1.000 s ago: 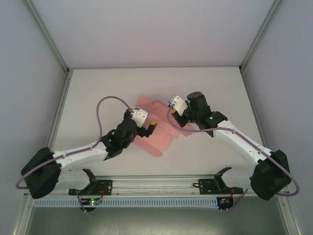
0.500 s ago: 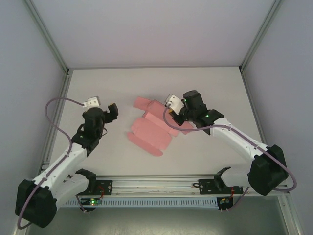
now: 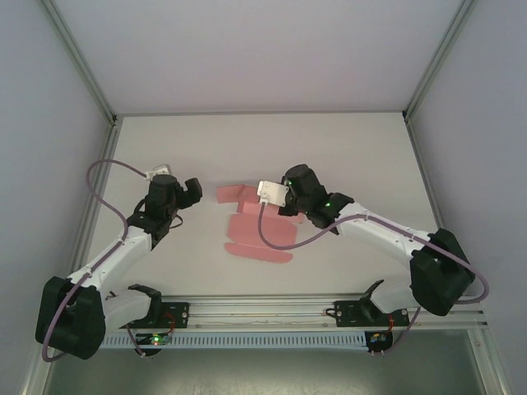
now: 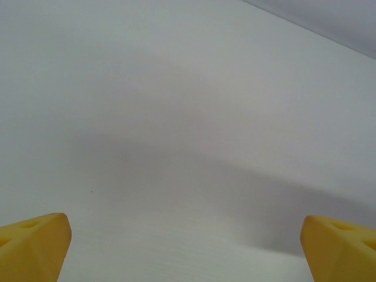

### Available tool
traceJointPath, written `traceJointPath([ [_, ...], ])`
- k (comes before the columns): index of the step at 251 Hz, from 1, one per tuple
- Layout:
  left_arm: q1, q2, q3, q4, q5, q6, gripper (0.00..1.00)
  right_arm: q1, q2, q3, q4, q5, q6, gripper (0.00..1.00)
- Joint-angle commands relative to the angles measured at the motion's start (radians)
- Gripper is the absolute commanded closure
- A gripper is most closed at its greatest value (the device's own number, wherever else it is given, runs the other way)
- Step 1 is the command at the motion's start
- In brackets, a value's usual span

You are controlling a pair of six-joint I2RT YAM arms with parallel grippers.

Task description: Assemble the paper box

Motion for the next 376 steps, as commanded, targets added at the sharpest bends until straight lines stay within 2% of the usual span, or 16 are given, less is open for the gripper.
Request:
traceJointPath([
  [1,0.016,0.009,0.033,-0.021,0.003,-0.013,0.0,0.009,0.043,-0.014,0.103,0.078,-0.116,1.0],
  [22,0.017,0.01,0.03,-0.018,0.002,-0.01,0.0,0.019,0.079,-0.025,0.167,0.143,-0.15,1.0],
  [69,0.019,0.023,0.026,-0.009,0.02,0.002,0.0,0.028,0.109,-0.093,0.314,0.157,-0.245,1.0],
  [91,0.02,0.038,0.029,0.005,0.033,0.008,0.0,0.025,0.125,-0.097,0.329,0.166,-0.255,1.0],
  [105,0.02,0.051,0.038,0.006,0.035,0.01,0.0,0.023,0.141,-0.104,0.319,0.166,-0.32,1.0],
  [161,0.035,0.128,0.079,0.012,0.05,0.014,0.0,0.025,0.197,-0.188,0.556,0.226,-0.473,1.0],
  [206,0.052,0.205,0.116,0.026,0.085,0.012,0.0,0.015,0.245,-0.231,0.724,0.201,-0.52,1.0],
  [227,0.057,0.238,0.138,0.022,0.088,0.019,0.0,0.016,0.29,-0.228,0.762,0.236,-0.551,1.0],
  [267,0.06,0.281,0.168,0.023,0.121,0.033,0.0,0.016,0.357,-0.258,0.95,0.257,-0.609,1.0],
  [300,0.06,0.319,0.183,0.063,0.111,0.035,0.0,0.013,0.354,-0.258,0.925,0.242,-0.588,1.0],
  [339,0.066,0.428,0.291,-0.015,0.06,0.027,0.0,0.013,0.328,-0.265,0.885,0.215,-0.55,1.0],
  [376,0.068,0.519,0.353,0.017,0.178,0.036,0.0,0.013,0.319,-0.26,0.86,0.22,-0.547,1.0],
])
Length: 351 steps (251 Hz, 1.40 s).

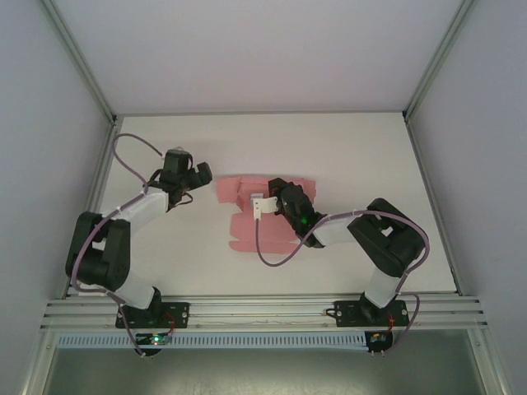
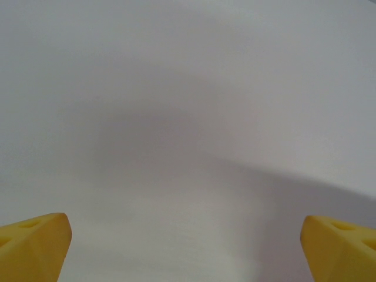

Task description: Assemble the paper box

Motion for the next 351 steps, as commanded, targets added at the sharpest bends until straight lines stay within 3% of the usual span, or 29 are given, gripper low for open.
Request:
traceJointPath([
  [1,0.017,0.053,0.048,0.001,0.072,0.023,0.0,-0.001,-0.012,-0.021,-0.074,-0.004,-0.005,1.0],
  [100,0.018,0.139,0.101,0.036,0.327,0.128,0.08,0.002,-0.024,-0.025,-0.077,0.01,0.012,1.0],
  [131,0.016,0.13,0.065,0.089,0.455,0.143,0.16,0.003,-0.031,-0.022,-0.081,0.019,0.021,1.0],
  [181,0.013,0.08,-0.034,0.162,0.532,0.125,0.27,0.002,-0.037,-0.023,-0.083,0.026,0.029,1.0],
  [230,0.005,0.031,-0.119,0.304,0.687,0.087,0.39,0.003,-0.032,-0.016,-0.104,0.042,0.034,1.0],
  [285,-0.017,-0.008,-0.171,0.386,0.759,0.085,0.39,0.009,-0.034,-0.011,-0.119,0.055,0.038,1.0],
  [351,-0.065,0.054,-0.146,0.399,0.803,0.105,0.55,0.023,-0.042,-0.009,-0.148,0.076,0.046,1.0],
])
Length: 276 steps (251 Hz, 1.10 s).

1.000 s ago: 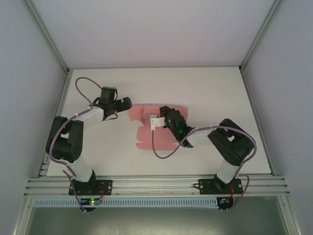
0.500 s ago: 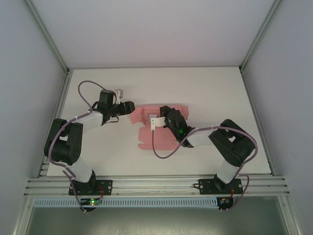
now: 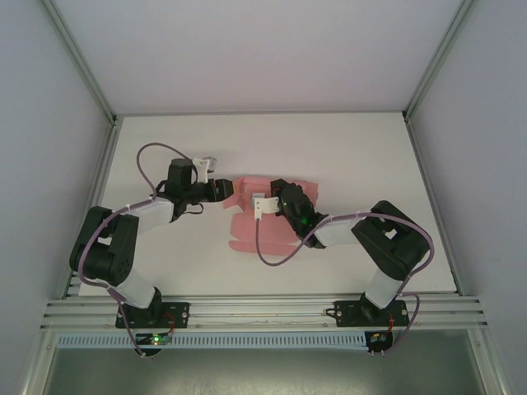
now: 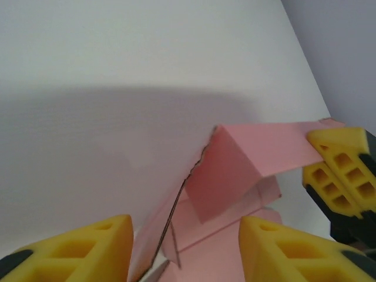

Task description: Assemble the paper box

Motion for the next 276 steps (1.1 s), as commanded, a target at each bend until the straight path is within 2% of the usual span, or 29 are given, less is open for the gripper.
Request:
traceJointPath([
  [1,-0.022,0.028,0.012,0.056,0.057,0.015,0.55,0.016,-0.01,-0.006,-0.086,0.033,0.004,1.0],
  [39,-0.026,0.018,0.021,0.008,0.021,0.032,0.71,0.019,-0.014,-0.003,-0.09,0.046,0.008,1.0],
  [54,-0.04,0.002,0.034,-0.049,-0.039,0.043,0.76,0.021,-0.014,-0.001,-0.095,0.052,0.008,1.0],
  [72,-0.091,-0.027,0.06,-0.152,-0.192,0.076,0.8,0.025,-0.014,0.002,-0.098,0.059,0.008,1.0],
  [95,-0.198,-0.054,0.128,-0.339,-0.504,0.11,0.86,0.026,-0.016,0.005,-0.106,0.068,0.013,1.0],
  [111,-0.26,-0.046,0.19,-0.466,-0.7,0.078,0.89,0.028,-0.016,0.005,-0.108,0.071,0.012,1.0],
  [144,-0.305,-0.012,0.258,-0.58,-0.823,-0.027,0.93,0.026,-0.016,0.008,-0.11,0.07,0.017,1.0],
  [174,-0.354,0.023,0.334,-0.702,-1.02,-0.092,0.93,0.029,-0.019,0.008,-0.113,0.079,0.017,1.0],
  [251,-0.416,0.076,0.413,-0.735,-1.036,-0.096,0.93,0.029,-0.026,0.016,-0.129,0.09,0.022,1.0],
  [276,-0.419,0.073,0.408,-0.712,-0.973,-0.082,0.91,0.029,-0.029,0.015,-0.133,0.085,0.022,1.0],
])
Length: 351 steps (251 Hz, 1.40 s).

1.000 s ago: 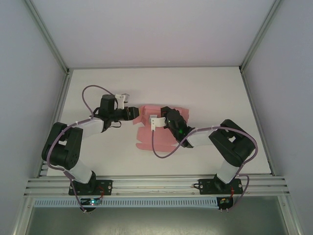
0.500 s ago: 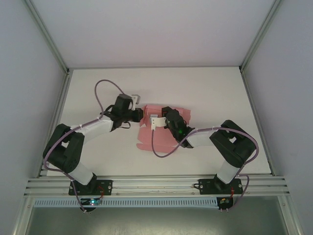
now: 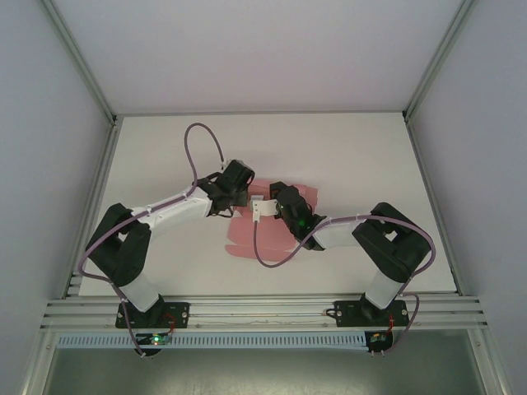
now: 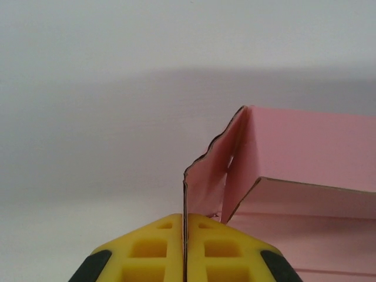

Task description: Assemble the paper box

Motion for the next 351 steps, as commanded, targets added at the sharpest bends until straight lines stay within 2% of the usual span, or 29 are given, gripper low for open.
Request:
traceJointPath([
  [1,-0.012,-0.001,0.023,-0.018,-0.016,-0.006,0.91,-0.001,-0.015,0.011,-0.074,0.024,-0.005,1.0],
  [27,-0.01,-0.037,-0.015,0.055,0.087,0.015,0.87,-0.002,-0.015,0.006,-0.072,0.022,-0.012,1.0],
  [44,-0.012,-0.062,-0.038,0.075,0.106,0.028,0.81,-0.002,-0.017,0.0,-0.07,0.019,-0.019,1.0],
  [127,-0.001,-0.219,-0.129,0.048,0.003,0.061,0.6,-0.011,-0.044,-0.024,-0.048,-0.006,-0.022,1.0],
  [138,0.007,-0.25,-0.143,0.049,-0.018,0.069,0.5,-0.011,-0.051,-0.027,-0.049,-0.014,-0.02,1.0],
  [151,0.02,-0.29,-0.162,0.051,-0.043,0.074,0.23,-0.011,-0.056,-0.03,-0.053,-0.023,-0.019,1.0],
  [173,0.07,-0.351,-0.201,0.061,-0.069,0.059,0.0,-0.012,-0.056,-0.03,-0.053,-0.026,-0.016,1.0],
  [200,0.2,-0.377,-0.255,0.097,-0.019,0.013,0.0,-0.012,-0.051,-0.028,-0.05,-0.02,-0.022,1.0],
  [214,0.288,-0.36,-0.27,0.095,0.02,-0.042,0.0,-0.013,-0.049,-0.027,-0.049,-0.015,-0.021,1.0],
  [234,0.368,-0.319,-0.293,0.133,0.099,-0.044,0.0,-0.014,-0.051,-0.028,-0.049,-0.012,-0.019,1.0],
  [247,0.378,-0.287,-0.298,0.168,0.139,-0.02,0.0,-0.014,-0.055,-0.029,-0.052,-0.013,-0.016,1.0],
  [280,0.375,-0.213,-0.323,0.336,0.408,0.09,0.0,-0.015,-0.055,-0.033,-0.055,-0.022,-0.01,1.0],
  [292,0.375,-0.192,-0.337,0.388,0.47,0.096,0.0,-0.015,-0.053,-0.033,-0.053,-0.024,-0.008,1.0],
  [306,0.376,-0.173,-0.349,0.443,0.549,0.12,0.04,-0.015,-0.05,-0.036,-0.042,-0.02,-0.002,1.0],
  [329,0.365,-0.156,-0.375,0.531,0.644,0.158,0.11,-0.016,-0.053,-0.042,-0.034,-0.014,0.01,1.0],
  [351,0.354,-0.146,-0.409,0.62,0.696,0.178,0.12,-0.015,-0.058,-0.043,-0.036,-0.018,0.028,1.0],
])
